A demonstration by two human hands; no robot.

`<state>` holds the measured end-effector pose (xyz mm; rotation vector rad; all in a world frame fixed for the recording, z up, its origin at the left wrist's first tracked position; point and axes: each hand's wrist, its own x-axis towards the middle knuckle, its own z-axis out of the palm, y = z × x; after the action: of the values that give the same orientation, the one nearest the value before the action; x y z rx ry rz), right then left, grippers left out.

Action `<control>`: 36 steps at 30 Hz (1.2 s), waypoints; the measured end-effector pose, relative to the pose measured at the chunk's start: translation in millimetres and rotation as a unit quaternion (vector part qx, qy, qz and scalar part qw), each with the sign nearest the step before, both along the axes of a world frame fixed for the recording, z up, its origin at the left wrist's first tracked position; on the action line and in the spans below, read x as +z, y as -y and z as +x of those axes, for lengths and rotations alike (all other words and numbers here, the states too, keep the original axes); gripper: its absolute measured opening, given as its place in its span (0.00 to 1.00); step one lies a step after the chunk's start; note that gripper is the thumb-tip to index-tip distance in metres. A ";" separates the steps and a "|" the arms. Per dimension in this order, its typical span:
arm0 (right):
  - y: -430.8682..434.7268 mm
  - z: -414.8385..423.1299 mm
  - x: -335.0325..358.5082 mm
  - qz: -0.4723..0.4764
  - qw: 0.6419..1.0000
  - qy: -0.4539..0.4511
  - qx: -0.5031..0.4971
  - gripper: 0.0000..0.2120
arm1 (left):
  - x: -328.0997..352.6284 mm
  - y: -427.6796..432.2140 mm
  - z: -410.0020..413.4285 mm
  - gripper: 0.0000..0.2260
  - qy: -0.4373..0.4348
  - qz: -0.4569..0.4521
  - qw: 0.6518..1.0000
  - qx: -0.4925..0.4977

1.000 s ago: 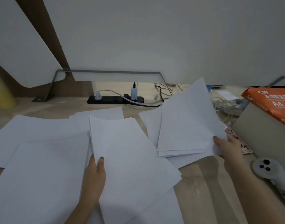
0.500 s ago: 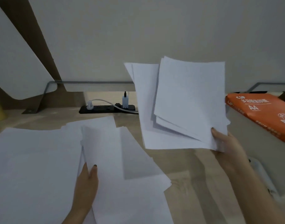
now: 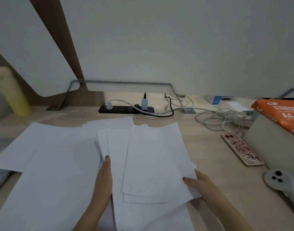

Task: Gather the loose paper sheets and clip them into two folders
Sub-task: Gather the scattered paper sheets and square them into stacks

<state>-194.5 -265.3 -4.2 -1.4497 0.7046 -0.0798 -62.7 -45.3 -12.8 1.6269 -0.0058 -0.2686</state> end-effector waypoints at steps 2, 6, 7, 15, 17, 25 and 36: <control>0.6 1.1 -3.7 -0.072 0.996 -0.043 0.034 0.12 | 0.9 -0.8 1.4 0.22 0.005 0.003 1.000 -0.018; 3.7 4.2 -3.9 -0.181 0.974 -0.086 0.106 0.12 | -5.6 -5.5 8.0 0.20 0.003 0.035 0.997 -0.062; 4.8 5.0 -4.4 -0.192 0.970 -0.095 0.115 0.13 | -8.2 -6.4 9.1 0.20 0.001 0.048 0.996 -0.070; 18.3 12.2 -5.2 -0.187 0.979 -0.079 0.006 0.23 | -15.9 -5.4 7.5 0.20 0.011 0.058 0.996 -0.063; 21.3 13.1 -1.6 -0.196 0.978 -0.066 0.019 0.15 | -16.2 -7.0 7.0 0.19 -0.002 0.042 0.997 -0.071; 21.2 22.4 -6.4 -0.254 0.960 -0.075 0.089 0.23 | 11.1 4.2 6.9 0.13 -0.108 -0.009 0.988 -0.111; 26.4 20.2 -0.4 -0.223 0.974 -0.035 0.030 0.15 | 24.5 5.2 3.2 0.03 -0.060 0.007 0.980 -0.192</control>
<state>-174.2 -291.7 -4.6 -1.9119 0.7288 -0.1478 -59.5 -50.6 11.7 1.6137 -0.2284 -0.6629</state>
